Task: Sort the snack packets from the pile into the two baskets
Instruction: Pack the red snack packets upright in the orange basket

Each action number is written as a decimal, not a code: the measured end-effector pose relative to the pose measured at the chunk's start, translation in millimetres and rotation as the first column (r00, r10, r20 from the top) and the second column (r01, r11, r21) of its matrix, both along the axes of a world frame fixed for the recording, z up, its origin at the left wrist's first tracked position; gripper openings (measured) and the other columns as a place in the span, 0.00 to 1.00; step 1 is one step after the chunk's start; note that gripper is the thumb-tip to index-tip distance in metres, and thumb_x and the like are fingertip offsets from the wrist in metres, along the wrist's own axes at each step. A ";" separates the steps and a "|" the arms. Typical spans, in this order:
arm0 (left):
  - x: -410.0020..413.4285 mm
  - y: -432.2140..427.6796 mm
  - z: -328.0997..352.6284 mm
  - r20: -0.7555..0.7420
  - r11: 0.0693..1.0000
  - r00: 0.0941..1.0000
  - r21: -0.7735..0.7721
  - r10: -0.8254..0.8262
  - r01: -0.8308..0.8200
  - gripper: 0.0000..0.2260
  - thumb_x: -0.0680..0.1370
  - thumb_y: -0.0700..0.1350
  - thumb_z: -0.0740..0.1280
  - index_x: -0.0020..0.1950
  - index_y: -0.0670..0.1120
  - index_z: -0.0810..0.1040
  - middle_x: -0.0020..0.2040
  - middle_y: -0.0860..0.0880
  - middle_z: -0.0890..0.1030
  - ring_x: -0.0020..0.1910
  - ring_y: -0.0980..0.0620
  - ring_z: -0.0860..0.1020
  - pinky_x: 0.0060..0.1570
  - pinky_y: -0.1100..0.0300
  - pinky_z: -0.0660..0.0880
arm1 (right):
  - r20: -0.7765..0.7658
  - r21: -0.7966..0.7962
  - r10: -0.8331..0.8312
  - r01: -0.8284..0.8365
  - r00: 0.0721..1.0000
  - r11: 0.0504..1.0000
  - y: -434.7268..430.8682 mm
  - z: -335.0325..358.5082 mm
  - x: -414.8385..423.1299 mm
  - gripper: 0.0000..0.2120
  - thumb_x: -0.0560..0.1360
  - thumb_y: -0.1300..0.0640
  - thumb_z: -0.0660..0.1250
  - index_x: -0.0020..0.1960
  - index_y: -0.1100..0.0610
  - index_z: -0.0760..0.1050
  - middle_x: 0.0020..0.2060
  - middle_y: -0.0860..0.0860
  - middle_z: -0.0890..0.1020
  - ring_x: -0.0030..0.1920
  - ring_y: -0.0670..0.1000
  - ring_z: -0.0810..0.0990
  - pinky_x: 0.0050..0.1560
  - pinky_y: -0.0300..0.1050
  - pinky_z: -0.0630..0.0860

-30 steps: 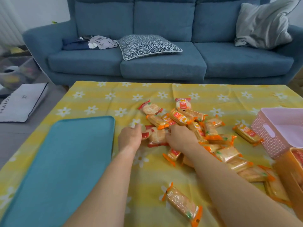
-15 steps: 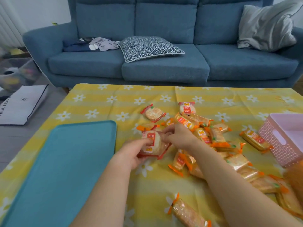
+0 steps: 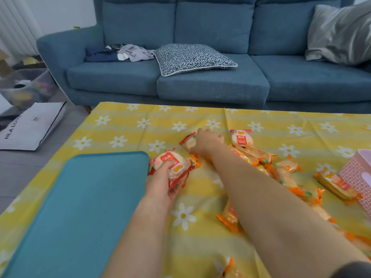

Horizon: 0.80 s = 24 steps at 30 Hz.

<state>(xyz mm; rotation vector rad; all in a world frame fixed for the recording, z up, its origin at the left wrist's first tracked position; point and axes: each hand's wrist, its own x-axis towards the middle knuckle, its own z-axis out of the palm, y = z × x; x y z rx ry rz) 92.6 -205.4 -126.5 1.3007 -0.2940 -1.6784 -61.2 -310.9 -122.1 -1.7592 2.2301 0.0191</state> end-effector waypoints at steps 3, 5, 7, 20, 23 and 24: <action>-5.0 1.7 0.1 0.000 0.999 0.999 -0.009 -0.035 0.035 0.11 0.73 0.43 0.74 0.54 0.46 0.81 0.43 0.46 0.87 0.41 0.49 0.84 0.32 0.61 0.76 | 0.143 -0.024 -0.004 0.007 0.990 1.000 -8.8 3.8 -9.9 0.33 0.69 0.47 0.78 0.67 0.60 0.72 0.62 0.57 0.78 0.62 0.58 0.78 0.60 0.53 0.77; -9.4 2.8 0.4 0.013 0.998 0.998 -0.021 -0.059 0.059 0.10 0.73 0.44 0.74 0.53 0.47 0.81 0.42 0.46 0.87 0.41 0.49 0.84 0.34 0.59 0.76 | 0.307 -0.085 -0.053 0.083 0.950 0.993 -16.5 11.6 -32.5 0.19 0.73 0.50 0.75 0.58 0.60 0.77 0.50 0.55 0.81 0.53 0.55 0.80 0.49 0.47 0.77; -13.8 4.8 1.3 0.031 0.996 0.996 -0.033 -0.085 0.086 0.11 0.73 0.44 0.75 0.54 0.47 0.81 0.43 0.46 0.87 0.40 0.48 0.84 0.36 0.59 0.76 | 0.313 -0.167 -0.180 0.240 0.933 0.956 -20.6 18.4 -62.7 0.16 0.77 0.47 0.68 0.57 0.58 0.77 0.53 0.57 0.79 0.58 0.58 0.78 0.52 0.48 0.75; -33.8 7.8 12.4 0.068 0.967 0.979 -0.157 -0.192 0.201 0.17 0.74 0.39 0.75 0.62 0.41 0.80 0.51 0.41 0.86 0.45 0.45 0.86 0.31 0.60 0.79 | 0.619 -0.204 -0.256 0.467 0.743 0.860 21.1 21.1 -119.0 0.32 0.70 0.59 0.79 0.68 0.60 0.66 0.50 0.51 0.75 0.54 0.53 0.78 0.53 0.50 0.79; -40.7 16.3 30.4 0.004 0.940 0.975 -0.264 -0.223 0.216 0.15 0.76 0.36 0.72 0.62 0.39 0.79 0.55 0.38 0.85 0.49 0.44 0.85 0.36 0.58 0.82 | 0.646 -0.408 -0.069 0.420 0.761 0.811 58.9 49.3 -110.2 0.25 0.70 0.61 0.76 0.65 0.58 0.74 0.51 0.50 0.80 0.52 0.51 0.81 0.49 0.43 0.78; -45.2 21.9 37.9 -0.005 0.923 0.969 -0.306 -0.247 0.234 0.14 0.76 0.36 0.71 0.62 0.39 0.80 0.56 0.38 0.84 0.49 0.44 0.85 0.38 0.57 0.83 | 0.665 -0.450 -0.018 0.420 0.746 0.789 79.0 58.5 -107.4 0.22 0.70 0.62 0.75 0.62 0.59 0.76 0.48 0.50 0.81 0.48 0.49 0.82 0.45 0.41 0.78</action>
